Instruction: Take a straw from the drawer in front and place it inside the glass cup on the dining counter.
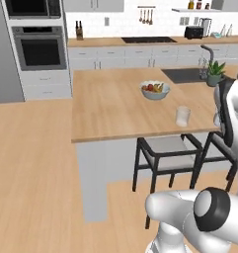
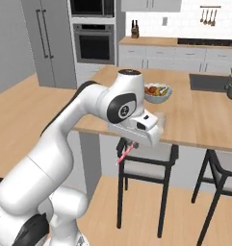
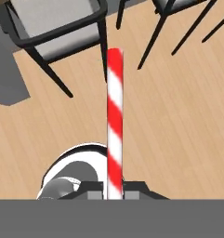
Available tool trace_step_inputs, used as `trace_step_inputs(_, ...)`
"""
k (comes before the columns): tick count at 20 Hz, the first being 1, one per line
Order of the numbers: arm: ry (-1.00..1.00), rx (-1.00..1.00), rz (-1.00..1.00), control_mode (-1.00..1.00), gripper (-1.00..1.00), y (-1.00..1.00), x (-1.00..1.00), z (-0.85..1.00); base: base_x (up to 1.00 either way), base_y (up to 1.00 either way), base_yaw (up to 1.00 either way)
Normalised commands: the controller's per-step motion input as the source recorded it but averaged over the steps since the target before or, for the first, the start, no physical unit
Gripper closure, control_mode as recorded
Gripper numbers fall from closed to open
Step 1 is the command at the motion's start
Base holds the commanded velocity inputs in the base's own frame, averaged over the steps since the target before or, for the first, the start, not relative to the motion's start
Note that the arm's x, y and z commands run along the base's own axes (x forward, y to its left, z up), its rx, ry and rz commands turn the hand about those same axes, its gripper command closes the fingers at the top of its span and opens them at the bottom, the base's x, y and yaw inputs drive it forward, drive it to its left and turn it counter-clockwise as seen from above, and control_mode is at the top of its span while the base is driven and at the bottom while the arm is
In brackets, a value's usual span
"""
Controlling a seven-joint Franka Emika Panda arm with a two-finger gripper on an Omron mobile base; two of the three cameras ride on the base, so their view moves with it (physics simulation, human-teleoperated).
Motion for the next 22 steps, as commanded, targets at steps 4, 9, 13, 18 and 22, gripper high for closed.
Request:
trace_step_inputs(4, 0.0, 0.0, 0.0, 1.0, 1.0, 0.0, 0.0, 0.0, 0.64, 0.01, 0.0)
trace_step_inputs(9, 0.0, 0.0, 0.0, 1.0, 1.0, 0.0, 0.0, 0.0, 0.7, 0.0, 0.0)
trace_step_inputs(13, 0.0, 0.0, 0.0, 1.0, 1.0, 0.0, 0.0, 0.0, 0.11, 0.0, 0.0)
trace_step_inputs(18, -0.02, 0.0, 0.0, -1.0, 1.0, 0.0, 0.0, 0.02, 0.0, 0.0, -0.02)
trace_step_inputs(22, -0.15, 0.03, 0.02, -1.0, 1.0, -0.12, 0.34, 0.41, 0.0, 0.0, 0.0)
